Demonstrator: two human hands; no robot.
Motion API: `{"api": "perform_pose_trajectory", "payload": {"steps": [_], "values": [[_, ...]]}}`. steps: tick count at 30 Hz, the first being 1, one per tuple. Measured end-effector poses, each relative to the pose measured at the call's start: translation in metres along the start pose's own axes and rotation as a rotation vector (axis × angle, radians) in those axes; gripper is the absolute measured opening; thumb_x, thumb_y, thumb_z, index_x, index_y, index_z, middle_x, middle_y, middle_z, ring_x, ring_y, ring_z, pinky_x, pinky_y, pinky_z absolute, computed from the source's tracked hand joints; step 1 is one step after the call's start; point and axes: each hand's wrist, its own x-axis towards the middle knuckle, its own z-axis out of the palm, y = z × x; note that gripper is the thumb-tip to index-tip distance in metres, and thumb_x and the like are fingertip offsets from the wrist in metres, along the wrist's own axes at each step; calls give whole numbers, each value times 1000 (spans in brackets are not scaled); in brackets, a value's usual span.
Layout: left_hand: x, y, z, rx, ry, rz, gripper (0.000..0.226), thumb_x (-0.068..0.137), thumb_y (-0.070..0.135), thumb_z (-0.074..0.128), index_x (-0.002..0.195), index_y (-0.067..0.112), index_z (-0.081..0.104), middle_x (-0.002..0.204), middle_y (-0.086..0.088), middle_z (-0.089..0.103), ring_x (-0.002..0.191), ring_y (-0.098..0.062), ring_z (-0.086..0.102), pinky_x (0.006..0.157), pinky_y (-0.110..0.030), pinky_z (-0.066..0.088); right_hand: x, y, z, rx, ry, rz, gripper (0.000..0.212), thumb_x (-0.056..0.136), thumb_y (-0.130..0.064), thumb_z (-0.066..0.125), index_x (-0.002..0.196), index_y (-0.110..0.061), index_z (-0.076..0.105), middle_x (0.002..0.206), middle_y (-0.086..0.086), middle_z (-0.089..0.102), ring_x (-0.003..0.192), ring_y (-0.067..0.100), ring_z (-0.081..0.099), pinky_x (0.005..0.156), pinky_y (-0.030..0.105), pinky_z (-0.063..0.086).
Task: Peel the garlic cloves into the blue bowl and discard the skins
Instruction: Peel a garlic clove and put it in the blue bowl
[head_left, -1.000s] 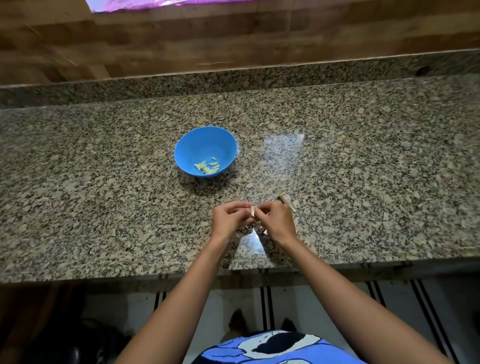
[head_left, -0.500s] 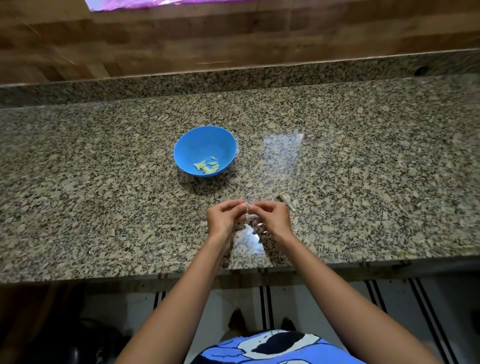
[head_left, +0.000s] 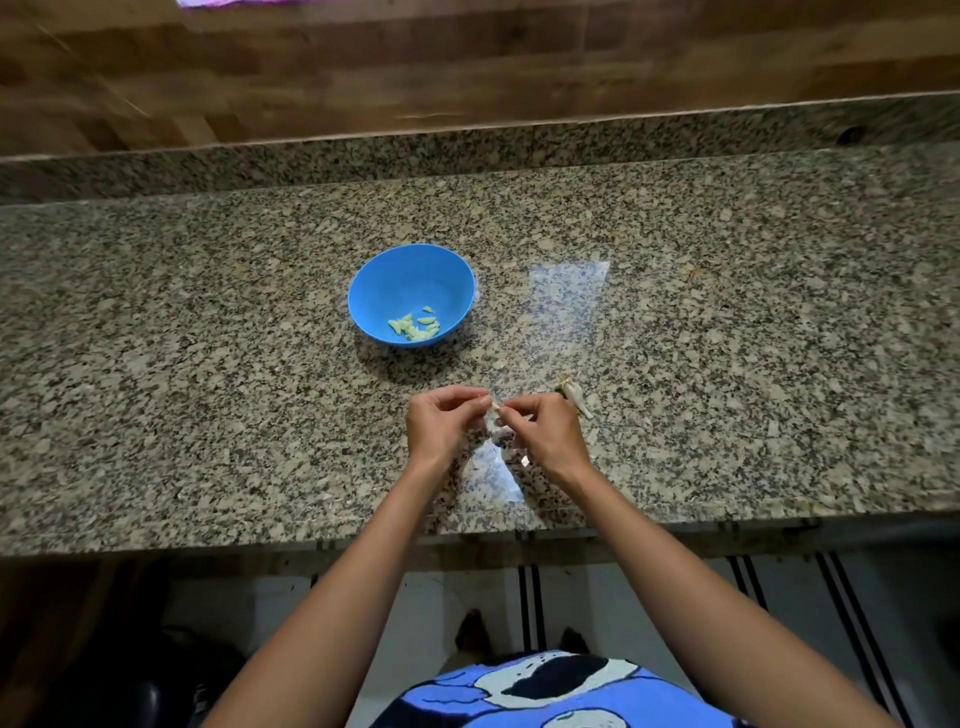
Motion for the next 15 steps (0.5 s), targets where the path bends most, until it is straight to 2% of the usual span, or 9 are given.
{"api": "perform_pose_trajectory", "payload": {"steps": [2, 5, 8, 11, 15], "values": [[0, 1, -1, 20, -5, 30, 11, 74, 1, 75, 83, 8, 73, 81, -7, 73, 75, -20, 70, 69, -28, 58, 1, -2, -2, 40, -39, 25, 19, 88, -22, 62, 94, -9, 73, 86, 6, 73, 62, 17, 67, 52, 27, 51], [-1, 3, -2, 11, -37, 59, 14, 73, 0, 75, 85, 8, 73, 83, -6, 73, 74, -16, 70, 65, -21, 56, 0, -9, -6, 357, -154, 215, 18, 88, -21, 63, 91, -5, 71, 84, 12, 71, 47, 13, 57, 38, 19, 42], [-2, 2, -4, -83, -99, 35, 20, 74, -5, 72, 92, 4, 71, 86, -6, 74, 76, -18, 70, 66, -23, 57, 4, -15, -17, 594, -229, 409, 11, 85, -9, 63, 93, -3, 68, 79, 10, 69, 47, 10, 54, 41, 16, 41], [0, 2, -8, -60, -163, 54, 20, 75, -6, 70, 92, 4, 71, 87, -7, 74, 77, -20, 70, 65, -23, 57, 9, -13, -23, 602, -256, 413, 9, 84, -5, 62, 89, -3, 69, 75, 9, 68, 50, 11, 56, 44, 16, 43], [8, 3, -13, 178, -235, 193, 18, 78, 2, 71, 93, 13, 73, 90, -5, 73, 80, -22, 71, 71, -32, 59, 9, -13, -25, 581, -287, 356, 7, 82, -7, 65, 86, -5, 69, 75, 5, 69, 51, 10, 57, 45, 17, 45]]}}
